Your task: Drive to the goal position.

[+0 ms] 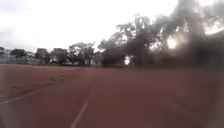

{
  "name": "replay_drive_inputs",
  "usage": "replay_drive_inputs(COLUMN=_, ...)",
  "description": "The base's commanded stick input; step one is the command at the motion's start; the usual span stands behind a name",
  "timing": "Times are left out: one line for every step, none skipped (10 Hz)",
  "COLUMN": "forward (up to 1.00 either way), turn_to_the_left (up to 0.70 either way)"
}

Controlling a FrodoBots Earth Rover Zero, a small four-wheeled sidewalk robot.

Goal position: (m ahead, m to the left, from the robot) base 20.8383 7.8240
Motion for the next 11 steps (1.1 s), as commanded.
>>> replay_drive_inputs(forward=0.7, turn_to_the_left=-0.25)
replay_drive_inputs(forward=0.7, turn_to_the_left=-0.11)
replay_drive_inputs(forward=0.7, turn_to_the_left=0.0)
replay_drive_inputs(forward=0.7, turn_to_the_left=0.0)
replay_drive_inputs(forward=0.7, turn_to_the_left=0.0)
replay_drive_inputs(forward=0.7, turn_to_the_left=0.0)
replay_drive_inputs(forward=0.7, turn_to_the_left=0.0)
replay_drive_inputs(forward=0.7, turn_to_the_left=0.0)
replay_drive_inputs(forward=0.7, turn_to_the_left=0.0)
replay_drive_inputs(forward=0.7, turn_to_the_left=0.0)
replay_drive_inputs(forward=0.7, turn_to_the_left=-0.01)
